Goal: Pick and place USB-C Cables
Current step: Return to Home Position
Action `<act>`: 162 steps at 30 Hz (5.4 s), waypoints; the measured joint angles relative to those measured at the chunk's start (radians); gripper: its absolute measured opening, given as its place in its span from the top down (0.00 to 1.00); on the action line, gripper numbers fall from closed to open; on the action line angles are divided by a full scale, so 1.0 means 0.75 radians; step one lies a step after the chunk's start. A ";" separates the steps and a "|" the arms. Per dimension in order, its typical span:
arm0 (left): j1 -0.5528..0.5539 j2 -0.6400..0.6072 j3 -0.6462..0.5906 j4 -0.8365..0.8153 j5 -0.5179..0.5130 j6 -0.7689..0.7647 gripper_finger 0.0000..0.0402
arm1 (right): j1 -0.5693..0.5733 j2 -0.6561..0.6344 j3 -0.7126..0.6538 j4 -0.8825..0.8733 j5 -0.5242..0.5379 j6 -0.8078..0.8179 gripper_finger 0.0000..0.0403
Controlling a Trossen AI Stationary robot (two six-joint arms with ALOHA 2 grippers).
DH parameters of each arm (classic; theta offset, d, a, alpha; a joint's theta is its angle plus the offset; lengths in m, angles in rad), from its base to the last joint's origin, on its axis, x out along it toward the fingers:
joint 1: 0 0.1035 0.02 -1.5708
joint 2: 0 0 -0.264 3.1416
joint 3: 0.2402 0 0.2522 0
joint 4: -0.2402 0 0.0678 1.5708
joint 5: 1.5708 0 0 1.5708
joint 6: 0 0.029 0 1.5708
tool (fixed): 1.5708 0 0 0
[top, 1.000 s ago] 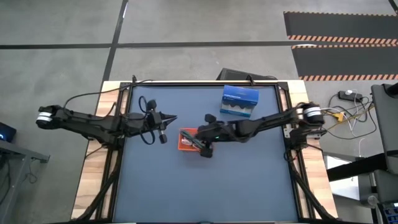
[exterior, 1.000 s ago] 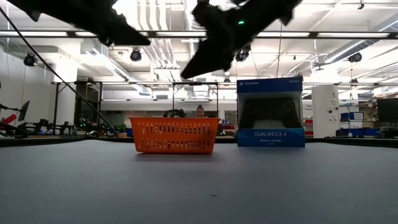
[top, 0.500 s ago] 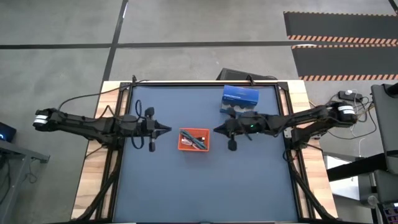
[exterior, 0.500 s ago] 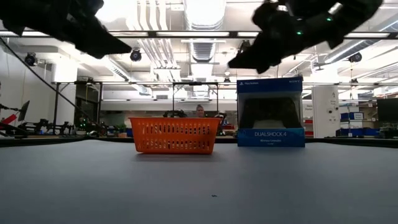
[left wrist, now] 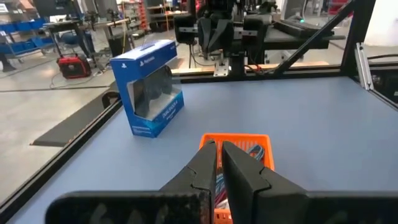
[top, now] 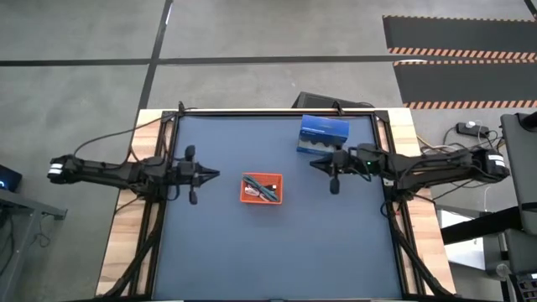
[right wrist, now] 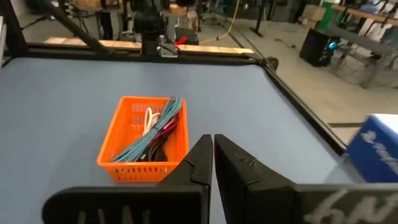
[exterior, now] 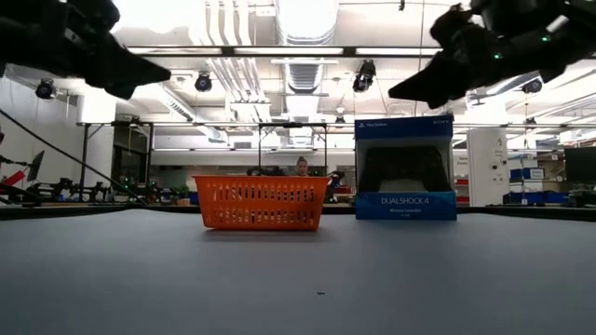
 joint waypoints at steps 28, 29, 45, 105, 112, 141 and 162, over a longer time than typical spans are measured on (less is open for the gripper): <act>0.000 -0.464 -0.290 0.067 0.011 -0.123 0.98 | -0.009 -0.724 -0.296 -0.220 0.019 -0.036 0.98; 0.000 -0.465 -0.292 0.088 0.011 -0.137 0.98 | -0.009 -0.746 -0.300 -0.229 0.019 -0.043 0.98; 0.000 -0.453 -0.295 0.102 0.010 -0.138 0.98 | -0.008 -1.049 -0.471 -0.278 0.003 -0.072 0.98; 0.000 -0.415 -0.297 0.204 -0.123 -0.277 0.97 | -0.008 -1.135 -0.488 -0.361 -0.009 0.006 0.98; 0.000 -0.415 -0.297 0.204 -0.123 -0.277 0.97 | -0.008 -1.134 -0.488 -0.361 -0.009 0.006 0.98; 0.000 -0.415 -0.297 0.204 -0.123 -0.277 0.97 | -0.009 -1.134 -0.488 -0.361 -0.009 0.006 0.98; 0.000 -0.415 -0.297 0.204 -0.123 -0.277 0.97 | -0.008 -1.134 -0.488 -0.361 -0.009 0.006 0.98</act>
